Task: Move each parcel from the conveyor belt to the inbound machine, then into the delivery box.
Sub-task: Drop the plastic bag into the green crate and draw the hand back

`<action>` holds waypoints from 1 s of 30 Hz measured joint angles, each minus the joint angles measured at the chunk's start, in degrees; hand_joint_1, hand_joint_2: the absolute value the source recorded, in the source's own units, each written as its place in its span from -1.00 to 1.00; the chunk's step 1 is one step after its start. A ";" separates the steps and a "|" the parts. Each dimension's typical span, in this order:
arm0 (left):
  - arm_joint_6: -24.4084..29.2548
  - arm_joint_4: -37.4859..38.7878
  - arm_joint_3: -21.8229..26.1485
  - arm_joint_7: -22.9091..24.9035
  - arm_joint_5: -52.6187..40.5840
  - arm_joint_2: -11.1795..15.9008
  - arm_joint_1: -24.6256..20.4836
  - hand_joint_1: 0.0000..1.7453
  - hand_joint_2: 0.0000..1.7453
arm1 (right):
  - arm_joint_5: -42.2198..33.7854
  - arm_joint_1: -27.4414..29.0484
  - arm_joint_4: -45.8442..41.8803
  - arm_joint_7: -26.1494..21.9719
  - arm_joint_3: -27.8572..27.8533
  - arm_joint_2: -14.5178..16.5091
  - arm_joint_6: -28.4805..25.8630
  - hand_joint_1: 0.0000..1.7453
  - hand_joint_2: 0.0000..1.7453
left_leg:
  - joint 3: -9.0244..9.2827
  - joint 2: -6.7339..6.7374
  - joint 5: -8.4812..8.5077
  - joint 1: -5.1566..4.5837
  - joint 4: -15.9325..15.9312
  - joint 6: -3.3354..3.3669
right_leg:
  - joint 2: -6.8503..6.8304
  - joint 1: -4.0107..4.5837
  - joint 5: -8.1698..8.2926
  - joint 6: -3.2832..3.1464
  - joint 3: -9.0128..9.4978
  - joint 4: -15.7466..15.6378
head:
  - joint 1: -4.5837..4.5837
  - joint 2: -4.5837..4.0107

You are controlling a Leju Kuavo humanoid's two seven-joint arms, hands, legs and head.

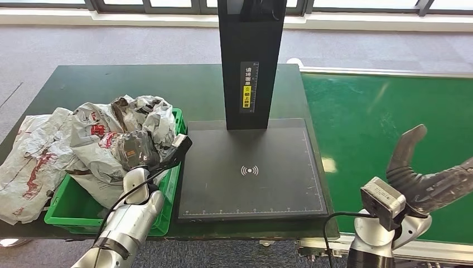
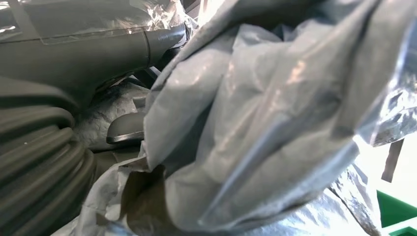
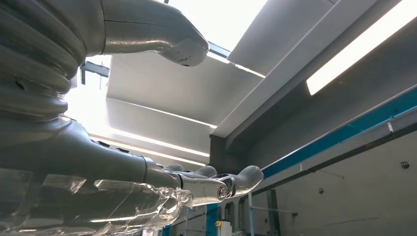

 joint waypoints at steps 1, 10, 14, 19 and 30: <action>0.00 0.19 0.09 0.57 0.00 0.01 -0.08 1.00 1.00 | -0.04 0.00 0.00 0.00 0.00 0.00 0.00 -1.00 1.00 | 0.01 -0.01 0.00 0.00 0.00 0.00 | 0.00 0.00 0.00 0.00 0.01 0.00 | 0.00 0.00; 0.00 0.10 3.40 5.17 -0.01 0.21 0.34 1.00 1.00 | -0.38 0.02 0.00 0.02 0.00 0.00 0.01 -1.00 1.00 | 0.18 0.01 -0.01 0.00 -0.06 -0.01 | 0.01 0.00 -0.01 -0.01 0.15 0.00 | 0.00 0.00; 0.00 -0.35 6.47 4.56 -0.01 0.15 0.63 -0.01 0.50 | -0.45 0.12 -0.01 0.03 -0.01 -0.01 0.00 -1.00 1.00 | 0.28 0.03 -0.02 -0.01 -0.13 -0.03 | 0.02 -0.01 -0.03 -0.04 0.18 0.00 | 0.00 0.01; 0.00 -0.09 10.05 2.93 0.00 0.11 0.24 -1.00 -1.00 | -0.66 0.49 -0.03 0.04 -0.02 -0.07 0.00 -1.00 1.00 | 0.44 0.08 -0.03 -0.02 -0.24 -0.06 | 0.04 -0.02 -0.05 -0.08 0.25 0.00 | 0.00 0.00; 0.00 -25.54 17.63 -18.91 4.79 -6.85 9.94 -1.00 -1.00 | -0.35 0.86 -0.04 0.04 -0.81 -0.10 0.00 -1.00 1.00 | 0.29 0.11 -0.12 -0.01 -0.26 -0.16 | 0.08 -0.01 -0.15 -0.15 0.11 0.00 | 0.00 0.01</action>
